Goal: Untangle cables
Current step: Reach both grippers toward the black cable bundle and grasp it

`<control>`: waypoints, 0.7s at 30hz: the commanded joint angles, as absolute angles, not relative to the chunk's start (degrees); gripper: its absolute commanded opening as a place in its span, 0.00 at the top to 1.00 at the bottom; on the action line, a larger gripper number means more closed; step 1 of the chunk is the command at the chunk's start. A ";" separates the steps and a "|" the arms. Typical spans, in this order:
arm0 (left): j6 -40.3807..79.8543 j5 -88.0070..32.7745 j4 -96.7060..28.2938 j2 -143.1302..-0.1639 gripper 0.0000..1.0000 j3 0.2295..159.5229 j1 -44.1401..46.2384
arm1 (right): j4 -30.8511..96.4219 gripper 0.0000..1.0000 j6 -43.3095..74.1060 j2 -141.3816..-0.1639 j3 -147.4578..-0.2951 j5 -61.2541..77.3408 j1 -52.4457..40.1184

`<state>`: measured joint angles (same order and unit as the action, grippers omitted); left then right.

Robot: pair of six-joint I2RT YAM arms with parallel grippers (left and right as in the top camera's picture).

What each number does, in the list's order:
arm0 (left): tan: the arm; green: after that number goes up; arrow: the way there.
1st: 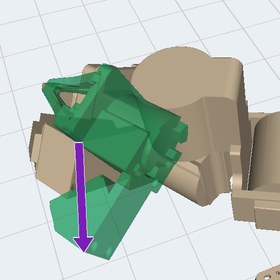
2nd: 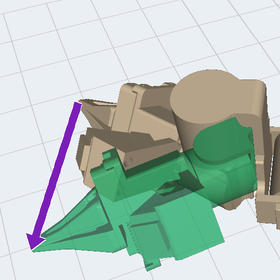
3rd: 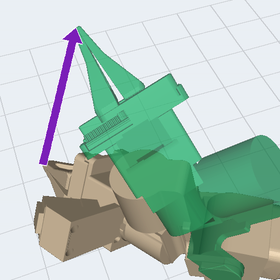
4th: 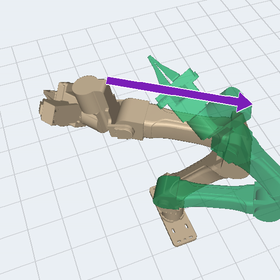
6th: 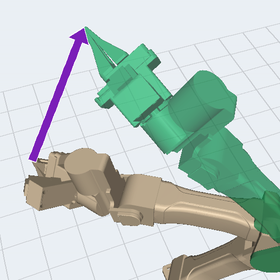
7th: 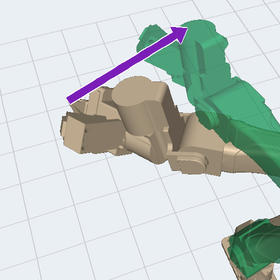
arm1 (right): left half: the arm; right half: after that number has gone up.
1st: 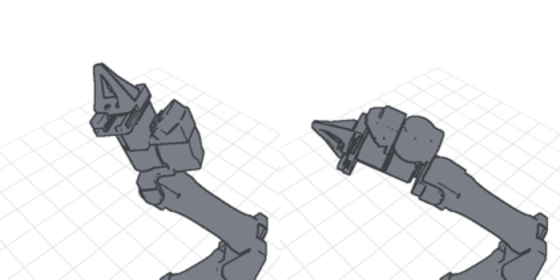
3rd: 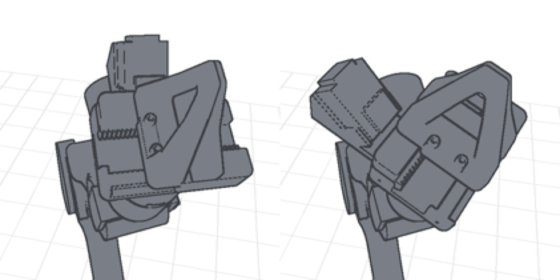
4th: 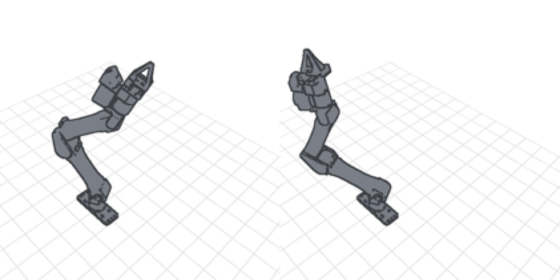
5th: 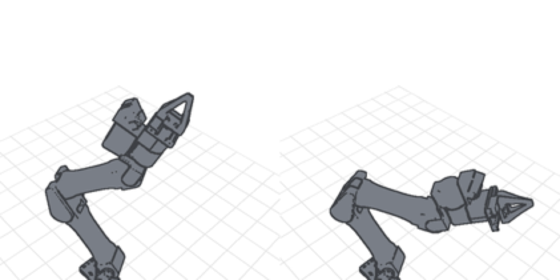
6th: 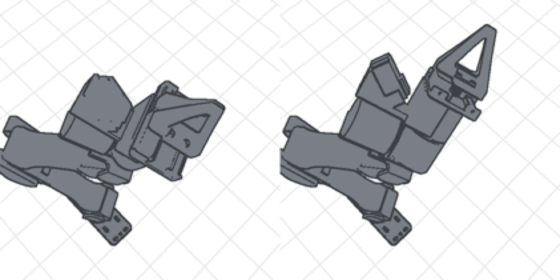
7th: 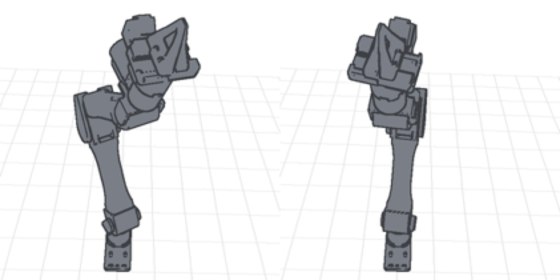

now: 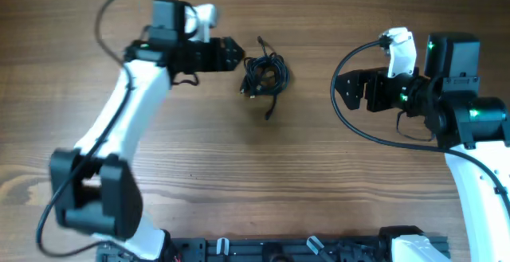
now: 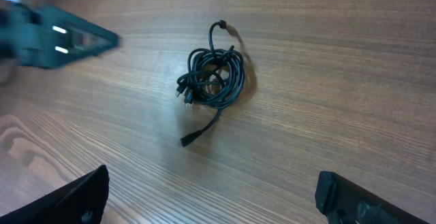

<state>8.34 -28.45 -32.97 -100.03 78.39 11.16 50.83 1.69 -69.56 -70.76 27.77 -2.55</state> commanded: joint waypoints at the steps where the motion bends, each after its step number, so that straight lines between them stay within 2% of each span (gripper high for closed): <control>1: 6.17 -28.82 -29.32 -104.95 0.31 79.35 15.22 | 50.89 0.00 1.98 -69.93 -71.90 26.98 -2.68; 4: 6.22 -24.99 -27.29 -107.92 0.44 79.35 18.00 | 51.68 0.00 1.98 -69.97 -71.90 26.98 -2.68; 5: 6.22 -23.77 -27.14 -108.60 0.45 79.35 18.61 | 51.99 0.00 2.00 -69.97 -71.90 26.96 -2.68; 16: 8.03 -19.68 -23.53 -115.48 0.46 79.35 23.14 | 53.19 0.01 1.89 -69.97 -71.88 26.35 -2.68; 21: 8.19 -19.44 -23.46 -116.05 0.79 79.35 23.16 | 53.25 0.00 2.02 -70.65 -71.88 26.39 -2.68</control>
